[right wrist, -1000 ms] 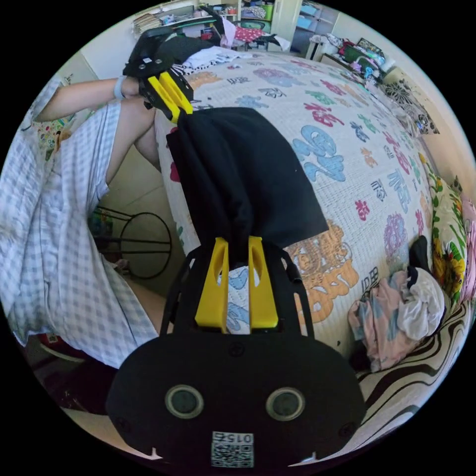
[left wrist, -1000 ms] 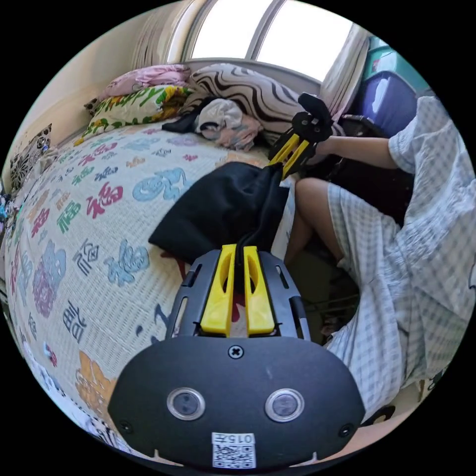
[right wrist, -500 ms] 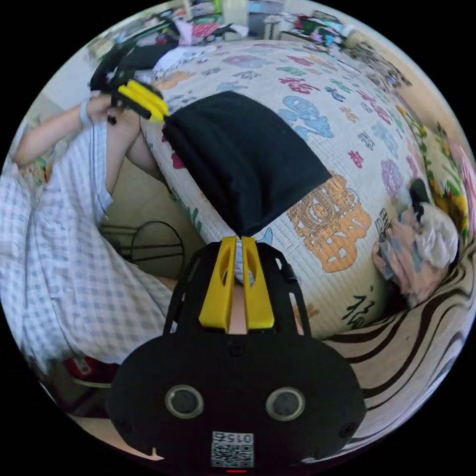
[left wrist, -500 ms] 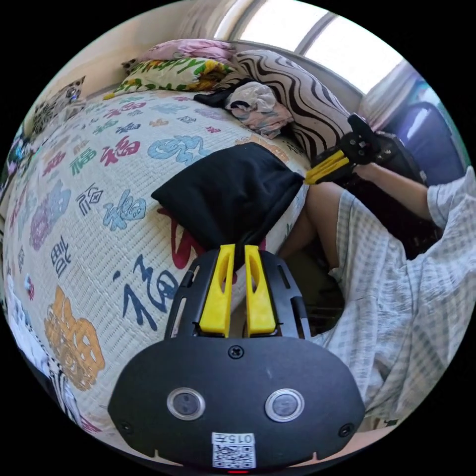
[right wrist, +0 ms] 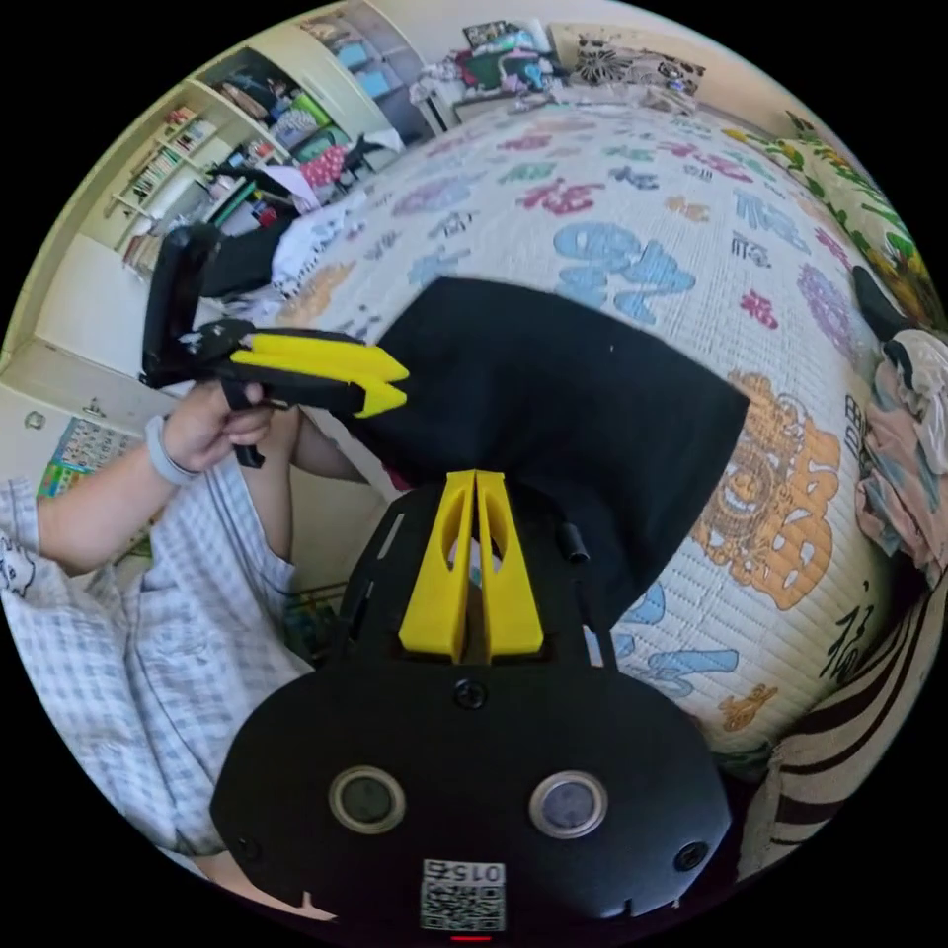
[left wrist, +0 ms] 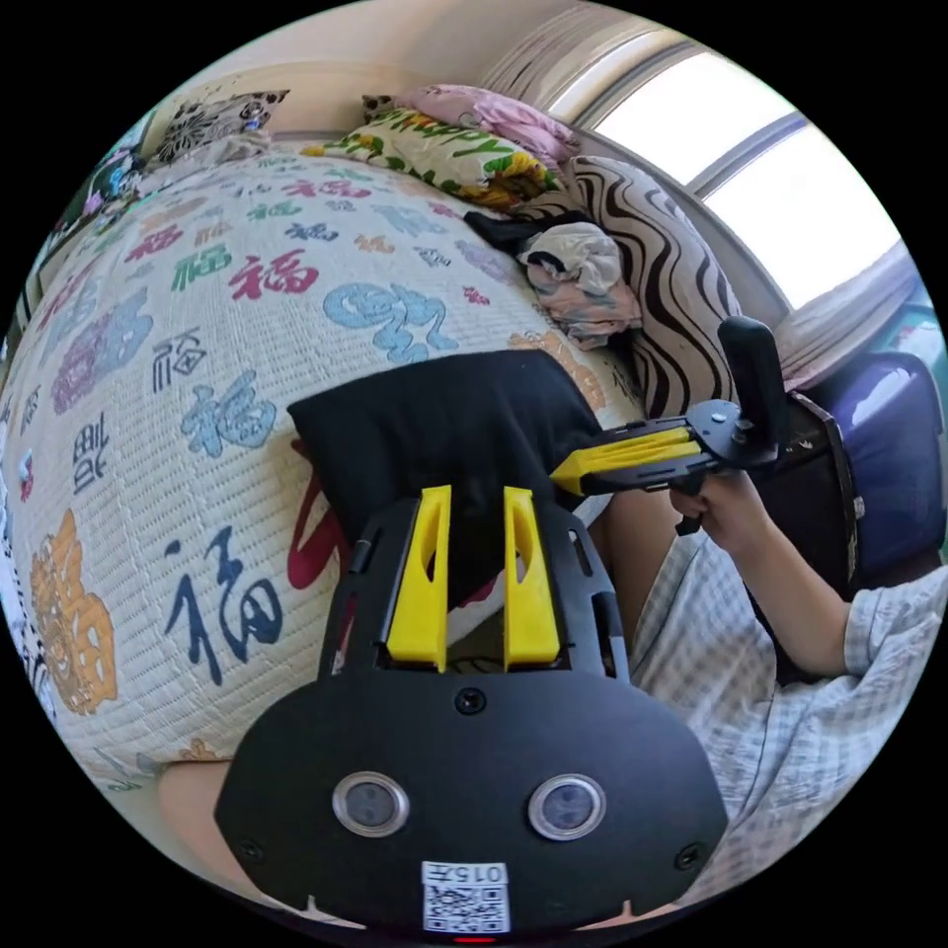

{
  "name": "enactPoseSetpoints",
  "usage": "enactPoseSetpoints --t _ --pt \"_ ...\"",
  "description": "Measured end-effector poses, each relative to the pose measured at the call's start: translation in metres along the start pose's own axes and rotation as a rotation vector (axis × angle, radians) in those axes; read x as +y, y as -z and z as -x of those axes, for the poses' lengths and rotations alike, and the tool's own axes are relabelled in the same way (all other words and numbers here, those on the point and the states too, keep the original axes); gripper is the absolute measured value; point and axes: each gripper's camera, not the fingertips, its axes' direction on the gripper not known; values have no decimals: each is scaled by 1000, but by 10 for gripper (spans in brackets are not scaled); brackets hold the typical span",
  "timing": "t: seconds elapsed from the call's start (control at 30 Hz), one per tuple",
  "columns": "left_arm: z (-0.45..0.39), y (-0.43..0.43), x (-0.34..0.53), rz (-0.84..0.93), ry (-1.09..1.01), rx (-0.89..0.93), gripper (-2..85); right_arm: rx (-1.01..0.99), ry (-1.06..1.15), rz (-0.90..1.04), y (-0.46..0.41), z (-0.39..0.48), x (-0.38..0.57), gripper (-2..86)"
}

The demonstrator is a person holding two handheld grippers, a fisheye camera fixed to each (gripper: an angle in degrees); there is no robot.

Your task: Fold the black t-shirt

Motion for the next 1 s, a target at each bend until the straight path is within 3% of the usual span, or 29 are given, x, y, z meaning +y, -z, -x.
enactPoseSetpoints --t 0.23,0.3,0.67,1.0 --pt "7 -16 33 81 82 -73 2 51 -105 153 -31 -21 43 -7" --pt "8 -17 37 61 101 -53 -2 56 -89 119 -29 -19 50 -7" --pt "-21 4 26 16 6 -72 35 -6 -122 -346 46 -38 66 18" --pt "-27 -9 16 27 -5 -57 51 177 -27 -193 -4 -55 -3 49"
